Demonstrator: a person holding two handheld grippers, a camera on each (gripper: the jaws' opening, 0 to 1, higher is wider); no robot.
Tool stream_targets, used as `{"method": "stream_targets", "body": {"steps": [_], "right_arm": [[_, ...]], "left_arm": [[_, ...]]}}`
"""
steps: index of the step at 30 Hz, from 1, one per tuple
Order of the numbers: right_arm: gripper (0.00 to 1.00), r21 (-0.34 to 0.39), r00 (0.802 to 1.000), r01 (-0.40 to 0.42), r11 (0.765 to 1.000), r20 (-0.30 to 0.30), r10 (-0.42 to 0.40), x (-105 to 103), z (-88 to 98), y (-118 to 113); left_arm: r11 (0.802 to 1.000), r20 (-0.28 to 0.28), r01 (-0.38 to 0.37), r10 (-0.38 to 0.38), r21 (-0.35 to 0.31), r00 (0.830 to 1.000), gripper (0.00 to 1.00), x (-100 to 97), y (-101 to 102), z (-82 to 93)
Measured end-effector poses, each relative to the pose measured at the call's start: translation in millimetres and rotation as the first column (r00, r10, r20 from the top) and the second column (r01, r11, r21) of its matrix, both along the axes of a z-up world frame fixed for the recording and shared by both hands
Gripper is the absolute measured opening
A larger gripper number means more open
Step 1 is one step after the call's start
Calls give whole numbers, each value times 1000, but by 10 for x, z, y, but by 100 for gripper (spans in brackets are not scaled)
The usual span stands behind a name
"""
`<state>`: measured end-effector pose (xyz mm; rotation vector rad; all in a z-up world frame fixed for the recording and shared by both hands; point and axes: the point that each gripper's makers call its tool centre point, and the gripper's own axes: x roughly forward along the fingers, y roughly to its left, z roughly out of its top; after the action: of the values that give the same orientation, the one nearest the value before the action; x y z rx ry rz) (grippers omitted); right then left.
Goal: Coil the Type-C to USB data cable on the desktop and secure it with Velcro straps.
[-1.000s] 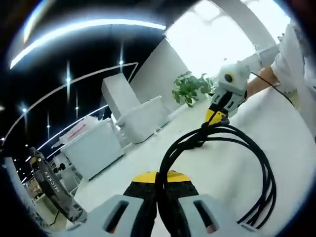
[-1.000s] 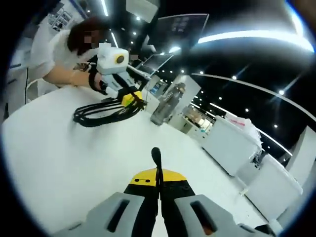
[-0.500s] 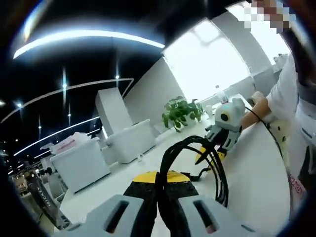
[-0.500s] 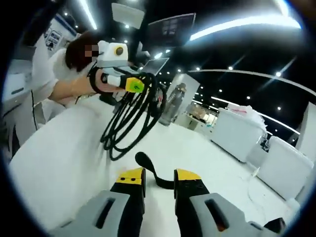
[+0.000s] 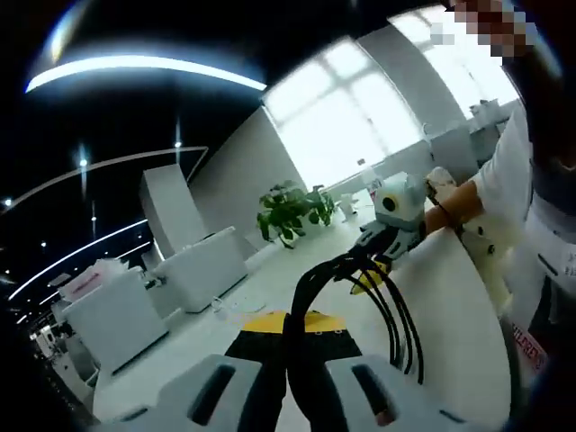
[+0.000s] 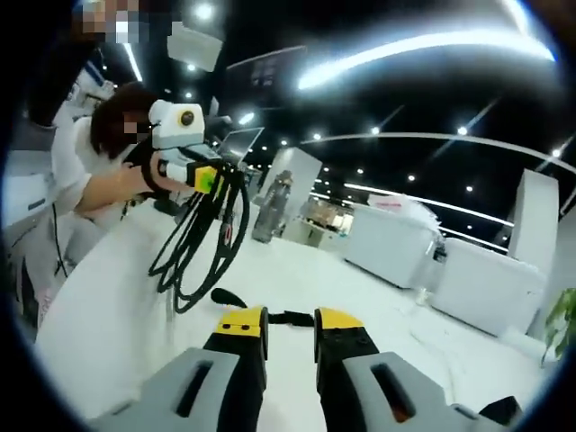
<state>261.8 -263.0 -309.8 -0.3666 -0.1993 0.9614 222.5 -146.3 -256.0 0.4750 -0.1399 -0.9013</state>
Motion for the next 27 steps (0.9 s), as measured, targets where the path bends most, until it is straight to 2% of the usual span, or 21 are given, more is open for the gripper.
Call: {"method": "stream_targets", "body": {"steps": [3,7,8,11,14,17,21,23,24,27], "right_arm": [[20,57,998,53,997,-21,-52,42,49,-190],[20,174,991,103,979,-100,-87,69,156,-379],[20,196,991,104,975,-104,-85,58,203,-405],[19,207,992,94,974,-101,-75,3,265,-364],[19,204,997,53,978,-68,-39,-104,337,-208],[19,166,999,-33,986,-29,38,-288,380,72],[20,65,992,-127,990,-8,128,-475,294,404],[20,-17,987,-161,987,-3,161,-543,191,565],[20,-87,984,-175,981,6,177,-562,102,649],[21,-212,978,-209,955,-34,207,-562,-149,773]], "left_arm": [[1000,-34,8,-7,28,999,4,174,-67,-91],[999,-96,27,-25,22,995,4,389,-122,-212],[999,-113,34,-32,21,993,4,434,-143,-255],[998,-152,40,-34,37,988,4,549,-215,-415],[992,-161,44,-24,118,987,4,609,-282,-632],[982,-125,29,-5,189,992,4,645,-288,-731],[979,-118,26,-2,202,993,5,666,-335,-798],[975,-109,20,4,221,994,5,682,-351,-843],[973,-108,19,6,228,994,5,692,-360,-871],[971,-119,27,2,237,993,5,688,-372,-938]]}}
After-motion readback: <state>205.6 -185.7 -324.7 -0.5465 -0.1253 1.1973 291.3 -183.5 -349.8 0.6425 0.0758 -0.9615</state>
